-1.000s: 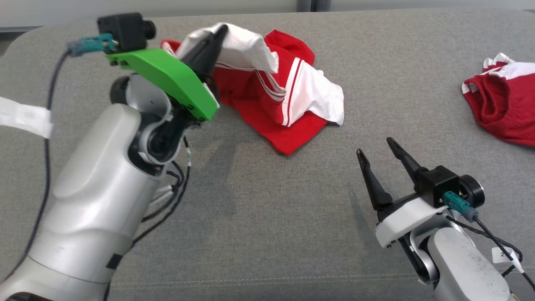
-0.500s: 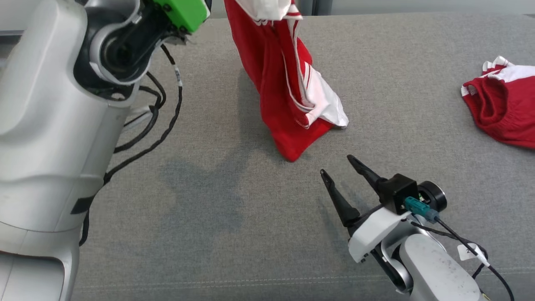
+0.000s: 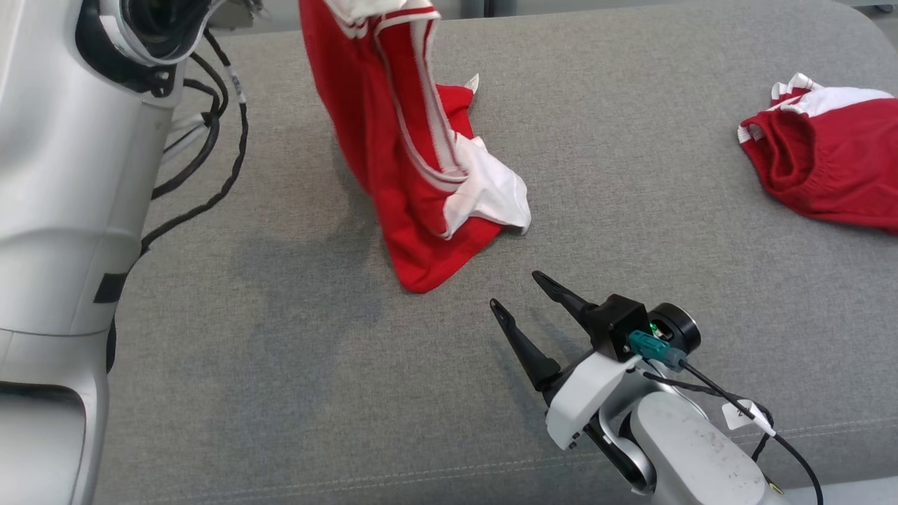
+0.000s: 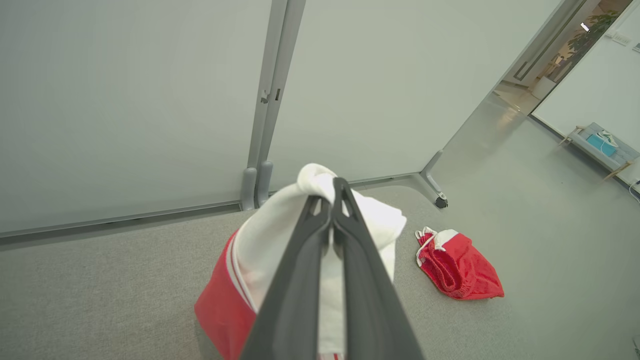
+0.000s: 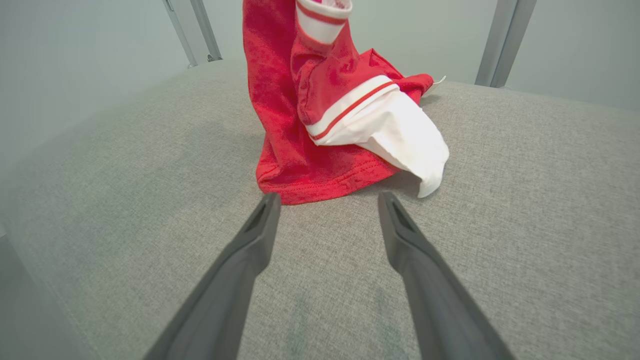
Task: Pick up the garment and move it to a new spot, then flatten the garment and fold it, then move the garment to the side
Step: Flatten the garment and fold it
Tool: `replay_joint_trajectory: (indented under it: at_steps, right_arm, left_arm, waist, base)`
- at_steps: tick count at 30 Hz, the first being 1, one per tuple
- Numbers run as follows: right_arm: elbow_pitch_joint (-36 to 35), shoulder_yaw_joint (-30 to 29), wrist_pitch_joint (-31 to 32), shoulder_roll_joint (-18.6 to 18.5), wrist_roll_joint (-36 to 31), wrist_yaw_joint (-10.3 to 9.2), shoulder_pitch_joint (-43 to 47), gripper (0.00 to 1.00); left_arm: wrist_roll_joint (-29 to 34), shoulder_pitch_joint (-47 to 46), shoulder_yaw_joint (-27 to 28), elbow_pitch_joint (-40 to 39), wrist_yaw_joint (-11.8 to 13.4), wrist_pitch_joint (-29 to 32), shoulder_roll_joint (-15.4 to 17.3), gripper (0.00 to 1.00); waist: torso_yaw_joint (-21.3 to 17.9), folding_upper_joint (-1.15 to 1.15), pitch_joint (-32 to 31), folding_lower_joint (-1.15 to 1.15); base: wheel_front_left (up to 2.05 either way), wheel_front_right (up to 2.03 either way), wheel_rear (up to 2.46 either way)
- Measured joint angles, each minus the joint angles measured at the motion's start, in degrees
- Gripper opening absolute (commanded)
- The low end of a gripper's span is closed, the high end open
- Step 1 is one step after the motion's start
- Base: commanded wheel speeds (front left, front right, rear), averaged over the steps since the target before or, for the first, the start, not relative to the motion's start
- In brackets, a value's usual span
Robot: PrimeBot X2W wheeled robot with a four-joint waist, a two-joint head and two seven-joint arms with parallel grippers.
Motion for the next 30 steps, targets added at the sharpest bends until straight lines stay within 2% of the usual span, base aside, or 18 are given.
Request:
replay_joint_trajectory:
  at_steps: [5,7,14,18,22,30]
  right_arm:
    - [0.5,0.7,0.0,0.1,0.0,0.0,-1.1,1.0]
    - [0.8,1.2,0.0,0.1,0.0,0.0,-1.9,1.0]
    - [1.1,3.3,0.9,0.1,-0.9,0.18,-4.9,1.0]
    - [1.9,3.6,3.0,0.1,-1.2,0.2,-5.3,1.0]
    - [3.0,3.6,6.5,0.1,0.3,1.0,-5.4,1.0]
    - [4.1,3.6,13.4,0.1,1.7,1.51,-7.9,1.0]
  left_arm:
    - [0.3,2.2,-0.1,3.8,0.0,1.9,-1.4,0.0]
    - [2.3,2.2,-0.5,5.1,0.0,1.9,-1.3,0.0]
    - [7.3,3.6,2.7,11.2,0.0,0.7,4.1,0.0]
    - [7.0,7.3,4.2,12.9,0.0,-0.3,3.8,0.0]
    - [6.9,10.2,4.3,13.1,0.0,-2.0,3.5,0.0]
    - [7.1,10.5,4.6,11.2,0.0,-4.9,1.8,0.0]
  waist:
    - [-1.3,0.0,1.3,0.0]
    - [-1.6,0.0,1.9,0.0]
    - [-1.8,0.0,3.9,0.0]
    - [-0.8,0.0,4.5,0.0]
    - [0.4,0.0,5.1,0.0]
    - [3.3,0.0,6.0,0.0]
  base:
    - [0.0,0.0,0.0]
    - [0.0,0.0,0.0]
    - [0.0,0.0,0.0]
    - [0.0,0.0,0.0]
    - [0.0,0.0,0.0]
    - [0.0,0.0,0.0]
